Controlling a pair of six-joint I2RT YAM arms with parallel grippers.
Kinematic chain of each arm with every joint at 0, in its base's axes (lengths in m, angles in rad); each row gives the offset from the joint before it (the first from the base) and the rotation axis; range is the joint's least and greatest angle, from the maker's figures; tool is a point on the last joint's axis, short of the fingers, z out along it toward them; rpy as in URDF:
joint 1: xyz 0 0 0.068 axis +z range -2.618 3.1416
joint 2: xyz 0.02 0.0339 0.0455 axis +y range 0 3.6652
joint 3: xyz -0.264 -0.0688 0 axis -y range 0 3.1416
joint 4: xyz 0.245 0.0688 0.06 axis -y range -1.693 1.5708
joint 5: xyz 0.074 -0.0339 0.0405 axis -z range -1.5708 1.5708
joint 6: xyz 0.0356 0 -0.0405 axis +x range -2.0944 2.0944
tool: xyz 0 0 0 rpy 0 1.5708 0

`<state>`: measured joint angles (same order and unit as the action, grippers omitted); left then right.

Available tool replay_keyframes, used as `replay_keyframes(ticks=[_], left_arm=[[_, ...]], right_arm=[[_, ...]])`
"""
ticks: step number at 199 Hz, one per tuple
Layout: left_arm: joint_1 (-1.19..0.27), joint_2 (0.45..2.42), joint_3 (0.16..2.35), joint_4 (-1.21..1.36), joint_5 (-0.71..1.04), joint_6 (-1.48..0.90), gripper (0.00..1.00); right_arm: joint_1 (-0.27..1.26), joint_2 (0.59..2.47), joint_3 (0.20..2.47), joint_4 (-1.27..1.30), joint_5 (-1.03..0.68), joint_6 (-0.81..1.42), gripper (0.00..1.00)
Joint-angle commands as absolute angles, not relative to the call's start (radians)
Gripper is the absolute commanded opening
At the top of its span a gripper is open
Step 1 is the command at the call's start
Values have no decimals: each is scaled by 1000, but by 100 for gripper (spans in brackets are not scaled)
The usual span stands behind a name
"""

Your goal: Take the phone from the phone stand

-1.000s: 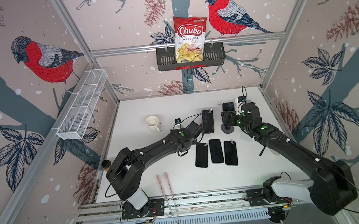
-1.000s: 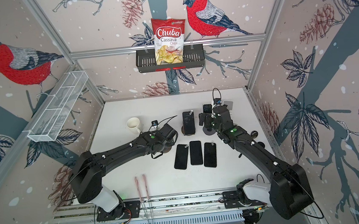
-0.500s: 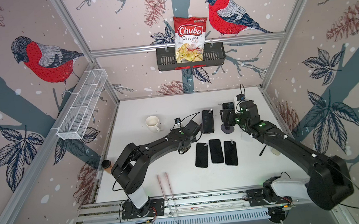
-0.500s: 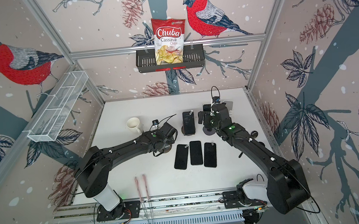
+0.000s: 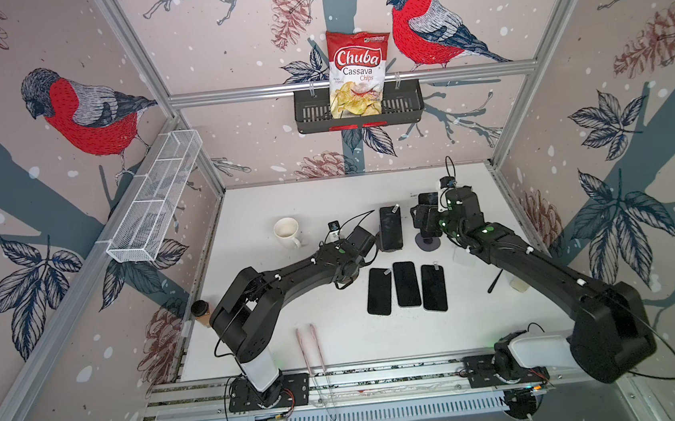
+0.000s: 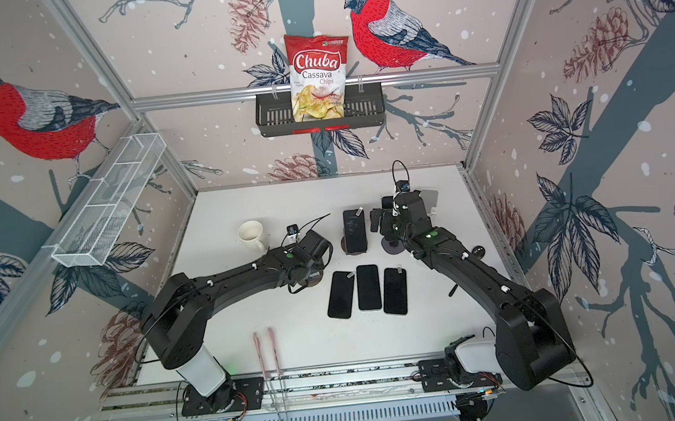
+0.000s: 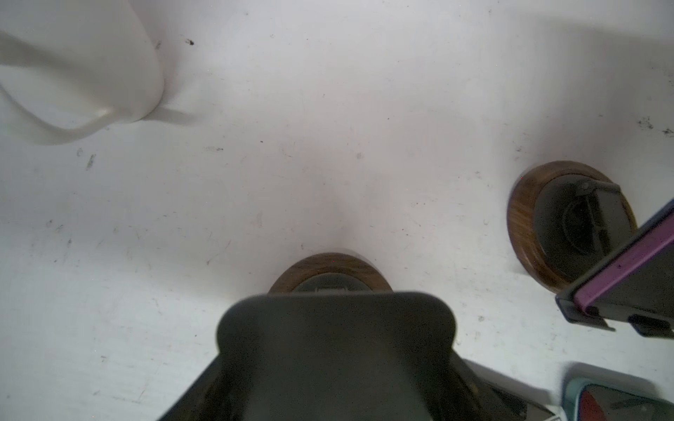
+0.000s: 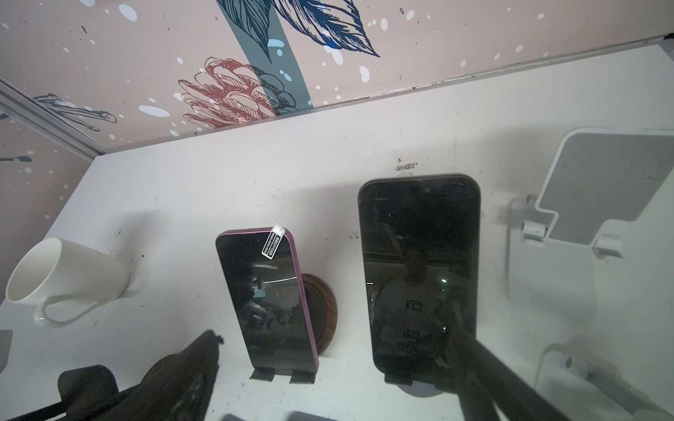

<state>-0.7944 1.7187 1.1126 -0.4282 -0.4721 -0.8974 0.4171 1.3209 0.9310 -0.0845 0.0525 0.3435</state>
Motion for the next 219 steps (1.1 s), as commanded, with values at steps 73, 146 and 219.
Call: replay_keyframes(ticks=[73, 146, 219], left_arm=[[-747, 1724, 1137, -391, -457, -808, 49], [-642, 1749, 1223, -345, -421, -666, 44], [-525, 1898, 1391, -234, -356, -533, 44]], right_arm=[[421, 1329, 937, -82, 54, 362, 99], [424, 1356, 963, -89, 57, 357, 99], [435, 1387, 983, -95, 65, 358, 99]])
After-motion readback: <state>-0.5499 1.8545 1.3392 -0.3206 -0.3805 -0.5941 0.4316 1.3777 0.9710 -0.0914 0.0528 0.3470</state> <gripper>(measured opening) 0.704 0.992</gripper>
